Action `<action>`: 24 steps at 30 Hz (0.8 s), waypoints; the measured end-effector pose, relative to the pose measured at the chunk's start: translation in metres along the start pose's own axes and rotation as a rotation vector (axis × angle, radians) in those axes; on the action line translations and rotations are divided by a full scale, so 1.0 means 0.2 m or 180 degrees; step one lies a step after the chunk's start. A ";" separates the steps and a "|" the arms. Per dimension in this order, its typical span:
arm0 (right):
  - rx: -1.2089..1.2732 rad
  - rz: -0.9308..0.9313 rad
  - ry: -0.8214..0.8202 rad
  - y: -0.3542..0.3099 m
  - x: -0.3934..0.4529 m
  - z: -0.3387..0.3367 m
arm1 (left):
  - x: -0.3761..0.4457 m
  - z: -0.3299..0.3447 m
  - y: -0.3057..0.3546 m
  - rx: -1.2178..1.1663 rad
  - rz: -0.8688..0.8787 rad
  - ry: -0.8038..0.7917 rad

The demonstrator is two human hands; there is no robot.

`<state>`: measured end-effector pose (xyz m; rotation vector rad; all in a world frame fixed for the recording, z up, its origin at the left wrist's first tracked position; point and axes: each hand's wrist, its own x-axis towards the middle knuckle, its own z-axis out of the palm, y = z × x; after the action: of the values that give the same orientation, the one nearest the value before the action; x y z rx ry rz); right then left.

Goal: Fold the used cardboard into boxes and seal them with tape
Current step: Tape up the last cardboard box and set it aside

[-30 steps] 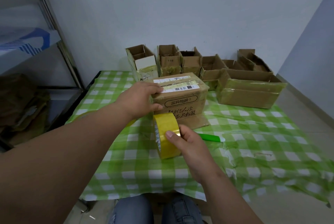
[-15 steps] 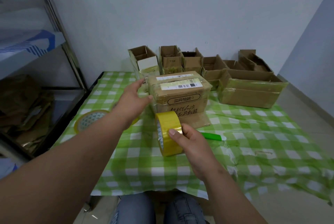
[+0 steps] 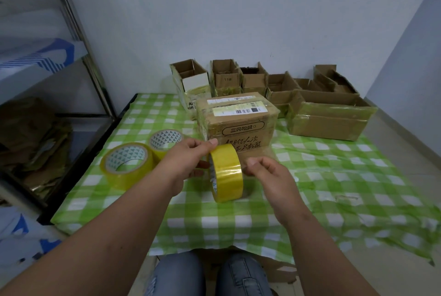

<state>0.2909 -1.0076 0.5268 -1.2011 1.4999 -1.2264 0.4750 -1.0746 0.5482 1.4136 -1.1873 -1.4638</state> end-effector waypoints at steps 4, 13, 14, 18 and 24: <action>-0.2887 -0.0024 0.0406 0.09 0.10 -0.11 | -0.02 0.02 0.00 -0.0186 -0.0045 -0.0004; -0.3574 0.0034 0.0468 0.12 0.15 -0.16 | -0.06 0.04 -0.03 -0.0407 -0.0096 -0.0088; -0.3360 -0.0023 0.0542 0.11 0.15 -0.16 | -0.06 0.04 -0.03 -0.0411 -0.0088 -0.0099; -0.2364 -0.0317 0.0511 -0.01 0.15 -0.14 | -0.05 0.03 -0.03 -0.0339 -0.0060 -0.0085; -0.1826 -0.0659 -0.0038 -0.19 0.22 -0.06 | -0.04 0.02 -0.03 -0.0123 0.0031 0.0061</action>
<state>0.2773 -1.0518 0.5641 -1.7684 1.8200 -0.9340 0.4713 -1.0654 0.5433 1.3910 -1.1464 -1.4558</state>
